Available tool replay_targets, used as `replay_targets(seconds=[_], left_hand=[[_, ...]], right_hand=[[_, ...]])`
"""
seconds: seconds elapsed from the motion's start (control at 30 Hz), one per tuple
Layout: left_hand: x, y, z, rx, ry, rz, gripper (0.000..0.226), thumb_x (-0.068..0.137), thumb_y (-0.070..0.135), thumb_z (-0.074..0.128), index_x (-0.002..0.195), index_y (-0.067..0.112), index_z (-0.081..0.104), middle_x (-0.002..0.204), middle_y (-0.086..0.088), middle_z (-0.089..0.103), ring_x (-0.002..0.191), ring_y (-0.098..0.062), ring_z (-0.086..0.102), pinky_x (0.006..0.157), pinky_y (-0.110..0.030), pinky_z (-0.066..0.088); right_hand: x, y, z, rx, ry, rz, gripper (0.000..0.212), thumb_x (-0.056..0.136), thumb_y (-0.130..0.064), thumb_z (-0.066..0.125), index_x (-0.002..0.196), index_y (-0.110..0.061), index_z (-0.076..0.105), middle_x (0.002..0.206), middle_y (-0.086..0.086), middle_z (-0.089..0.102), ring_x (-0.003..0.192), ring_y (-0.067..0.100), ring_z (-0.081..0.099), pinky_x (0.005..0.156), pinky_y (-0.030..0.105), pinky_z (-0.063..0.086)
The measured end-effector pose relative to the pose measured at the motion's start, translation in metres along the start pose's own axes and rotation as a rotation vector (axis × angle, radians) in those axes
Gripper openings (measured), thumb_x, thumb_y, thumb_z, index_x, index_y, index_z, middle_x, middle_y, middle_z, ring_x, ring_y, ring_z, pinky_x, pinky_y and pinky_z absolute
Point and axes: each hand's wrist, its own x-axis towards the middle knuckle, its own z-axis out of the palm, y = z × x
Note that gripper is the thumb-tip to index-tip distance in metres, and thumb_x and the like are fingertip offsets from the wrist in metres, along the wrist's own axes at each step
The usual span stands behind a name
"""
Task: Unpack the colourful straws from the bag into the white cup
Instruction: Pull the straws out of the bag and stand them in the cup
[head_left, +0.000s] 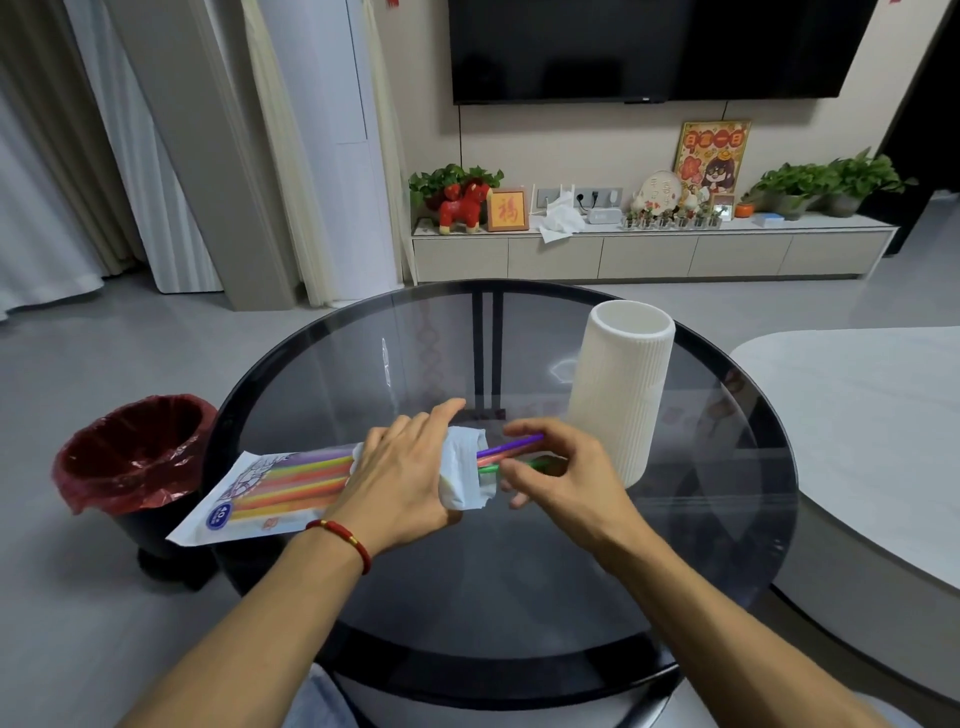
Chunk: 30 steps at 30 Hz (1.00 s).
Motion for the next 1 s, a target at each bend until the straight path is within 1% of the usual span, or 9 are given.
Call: replay_targets(seconds=[0.07,0.23,0.3,0.4,0.53,0.67,0.8,0.87,1.0], left_hand=[[-0.001,0.004,0.001,-0.006,-0.006,0.027,0.111,0.063,0.057,0.078,0.152,0.033,0.017,0.122,0.006,0.054,0.11,-0.019,0.05,0.095,-0.038,0.041],[-0.002,0.01,0.003,-0.055,-0.03,0.065,0.109,0.063,0.05,0.079,0.153,0.033,0.02,0.118,0.006,0.054,0.109,-0.018,0.049,0.092,-0.034,0.039],[-0.002,0.008,0.003,-0.048,-0.04,0.055,0.11,0.063,0.049,0.08,0.153,0.034,0.019,0.121,0.006,0.054,0.11,-0.018,0.049,0.094,-0.035,0.04],[-0.001,0.003,0.001,-0.058,-0.058,0.033,0.111,0.064,0.052,0.081,0.153,0.034,0.018,0.124,0.005,0.053,0.11,-0.019,0.048,0.096,-0.038,0.042],[-0.002,-0.01,0.0,0.005,-0.09,0.014,0.107,0.065,0.058,0.078,0.153,0.038,0.019,0.13,0.007,0.049,0.114,-0.02,0.046,0.096,-0.04,0.04],[-0.006,-0.018,-0.001,0.055,-0.177,0.043,0.096,0.069,0.062,0.073,0.149,0.046,0.023,0.13,0.011,0.043,0.118,-0.016,0.043,0.1,-0.04,0.038],[-0.008,-0.007,-0.002,0.068,-0.154,0.105,0.086,0.072,0.063,0.07,0.146,0.047,0.028,0.125,0.012,0.044,0.115,-0.013,0.044,0.097,-0.038,0.036],[-0.009,0.002,-0.001,0.063,-0.161,0.134,0.087,0.073,0.064,0.07,0.147,0.046,0.028,0.126,0.011,0.044,0.116,-0.012,0.043,0.098,-0.039,0.036],[-0.008,0.004,0.001,0.078,-0.219,0.105,0.09,0.073,0.068,0.068,0.148,0.046,0.025,0.13,0.009,0.041,0.12,-0.015,0.041,0.102,-0.043,0.035]], right_hand=[[-0.004,-0.001,0.009,0.001,-0.052,-0.027,0.023,0.08,-0.032,0.082,0.102,-0.03,0.078,0.095,-0.005,0.08,0.077,0.015,0.077,0.062,0.034,0.066],[-0.003,-0.003,0.02,-0.037,-0.098,-0.009,0.021,0.088,-0.016,0.082,0.108,-0.022,0.084,0.079,-0.005,0.082,0.054,0.002,0.064,0.046,0.021,0.047],[-0.002,-0.004,0.02,-0.039,-0.06,-0.001,0.014,0.087,-0.01,0.083,0.098,-0.017,0.084,0.071,-0.004,0.079,0.051,0.004,0.063,0.047,0.023,0.049],[-0.001,-0.009,0.015,-0.008,-0.04,0.02,0.007,0.086,-0.005,0.083,0.09,-0.011,0.082,0.068,0.012,0.077,0.053,0.016,0.064,0.055,0.03,0.057],[-0.004,-0.017,-0.009,0.031,-0.024,0.079,0.012,0.087,-0.014,0.085,0.096,-0.007,0.08,0.071,0.004,0.08,0.06,0.018,0.071,0.057,0.028,0.061],[-0.015,-0.021,-0.032,0.087,-0.038,0.145,0.017,0.088,-0.011,0.082,0.104,-0.008,0.077,0.087,0.012,0.084,0.079,0.027,0.082,0.067,0.032,0.067],[-0.027,-0.021,-0.025,0.234,-0.036,0.209,0.032,0.085,-0.014,0.086,0.115,-0.013,0.075,0.099,0.016,0.082,0.083,0.038,0.081,0.071,0.04,0.068],[-0.03,-0.019,-0.016,0.19,-0.004,0.19,0.021,0.087,-0.016,0.083,0.108,-0.01,0.079,0.094,0.015,0.083,0.08,0.034,0.081,0.069,0.037,0.068],[-0.025,-0.017,-0.022,0.098,0.035,0.163,0.002,0.088,-0.007,0.082,0.09,-0.007,0.083,0.085,0.011,0.084,0.077,0.028,0.082,0.072,0.029,0.067]])
